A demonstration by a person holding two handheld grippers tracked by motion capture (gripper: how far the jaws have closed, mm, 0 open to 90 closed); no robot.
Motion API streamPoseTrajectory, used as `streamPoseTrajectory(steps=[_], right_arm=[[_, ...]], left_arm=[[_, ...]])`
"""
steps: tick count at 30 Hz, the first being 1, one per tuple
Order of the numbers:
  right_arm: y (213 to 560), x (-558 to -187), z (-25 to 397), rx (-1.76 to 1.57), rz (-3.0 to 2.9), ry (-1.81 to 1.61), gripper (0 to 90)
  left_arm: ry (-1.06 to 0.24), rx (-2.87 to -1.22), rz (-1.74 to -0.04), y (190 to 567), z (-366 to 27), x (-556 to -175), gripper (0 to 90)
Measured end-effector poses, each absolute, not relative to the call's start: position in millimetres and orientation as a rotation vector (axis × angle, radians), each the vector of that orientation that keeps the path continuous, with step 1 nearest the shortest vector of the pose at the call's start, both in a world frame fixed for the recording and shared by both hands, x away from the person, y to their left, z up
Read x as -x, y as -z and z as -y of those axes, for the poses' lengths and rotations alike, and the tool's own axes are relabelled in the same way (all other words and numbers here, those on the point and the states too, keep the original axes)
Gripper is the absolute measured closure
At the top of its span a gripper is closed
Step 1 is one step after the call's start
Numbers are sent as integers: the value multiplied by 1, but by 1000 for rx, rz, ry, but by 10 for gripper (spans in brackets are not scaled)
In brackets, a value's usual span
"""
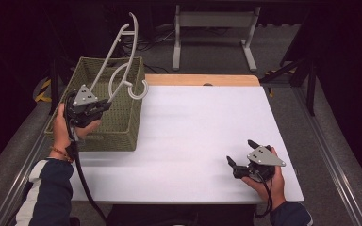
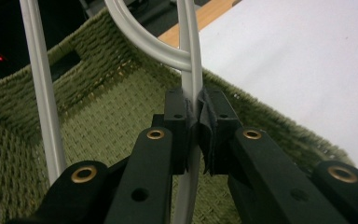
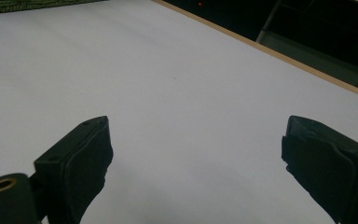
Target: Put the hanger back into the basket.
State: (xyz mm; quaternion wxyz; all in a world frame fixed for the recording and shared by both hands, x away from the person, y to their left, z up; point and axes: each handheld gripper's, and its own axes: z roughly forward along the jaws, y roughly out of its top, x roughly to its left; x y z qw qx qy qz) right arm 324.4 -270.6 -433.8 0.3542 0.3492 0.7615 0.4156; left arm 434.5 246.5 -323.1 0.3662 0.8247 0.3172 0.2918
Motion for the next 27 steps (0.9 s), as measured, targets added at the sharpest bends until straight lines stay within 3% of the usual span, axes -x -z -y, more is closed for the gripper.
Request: streamPoseTrajectory(steps=[16,27], right_arm=[[433,-326,271,-937,-1974,-1086,91],[435,-326,270,-935,-1985,-1068,92]], left_arm=[[-682,-2152,-996,355,-286,-452,819],[-719,-2208,-1038,364,-282,-455,787]])
